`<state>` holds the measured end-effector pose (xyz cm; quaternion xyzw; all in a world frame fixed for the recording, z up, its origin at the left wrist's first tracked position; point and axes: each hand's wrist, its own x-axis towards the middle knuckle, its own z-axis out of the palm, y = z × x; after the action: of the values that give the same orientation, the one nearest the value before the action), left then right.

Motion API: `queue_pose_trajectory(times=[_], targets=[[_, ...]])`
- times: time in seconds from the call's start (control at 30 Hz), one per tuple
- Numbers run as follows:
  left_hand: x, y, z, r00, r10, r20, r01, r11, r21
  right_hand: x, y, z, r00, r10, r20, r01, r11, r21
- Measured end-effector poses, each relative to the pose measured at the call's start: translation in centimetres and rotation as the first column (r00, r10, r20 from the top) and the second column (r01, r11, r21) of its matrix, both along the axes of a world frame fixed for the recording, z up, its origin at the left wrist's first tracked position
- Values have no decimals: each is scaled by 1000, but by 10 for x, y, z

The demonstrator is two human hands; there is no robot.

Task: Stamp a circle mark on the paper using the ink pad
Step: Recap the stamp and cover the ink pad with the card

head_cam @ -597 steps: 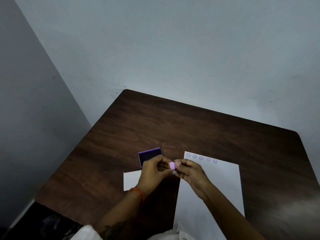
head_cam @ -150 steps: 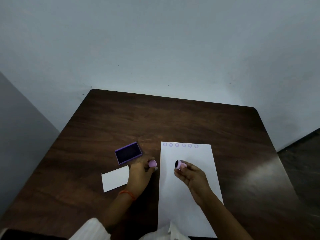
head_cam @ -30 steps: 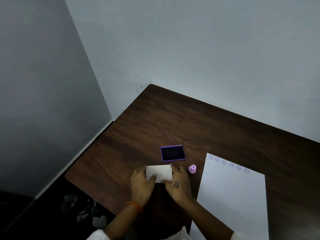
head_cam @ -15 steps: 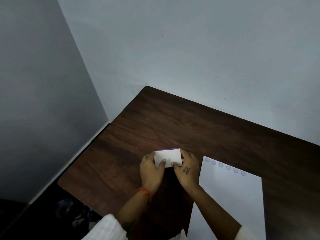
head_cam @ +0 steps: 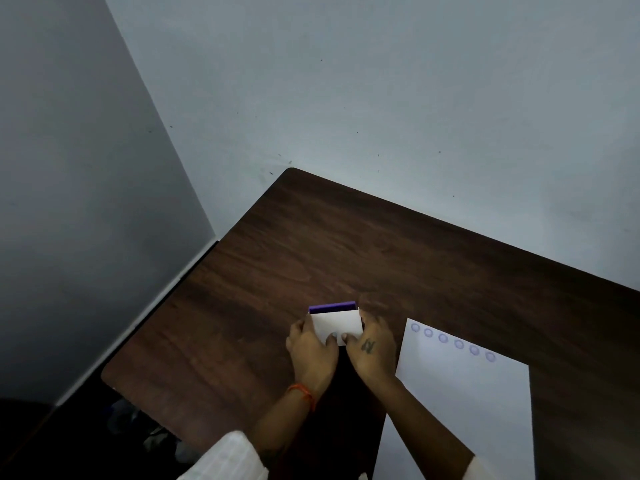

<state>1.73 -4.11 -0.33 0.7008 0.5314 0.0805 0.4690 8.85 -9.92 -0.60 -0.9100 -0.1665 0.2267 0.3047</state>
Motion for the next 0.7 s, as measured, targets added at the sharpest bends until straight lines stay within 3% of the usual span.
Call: queue_pose_trajectory(times=[0.7], targets=[[2,4,-6,999,9,-39,-10,999,-37,8,0,-12,1000,-26,-6,26,1000,0]])
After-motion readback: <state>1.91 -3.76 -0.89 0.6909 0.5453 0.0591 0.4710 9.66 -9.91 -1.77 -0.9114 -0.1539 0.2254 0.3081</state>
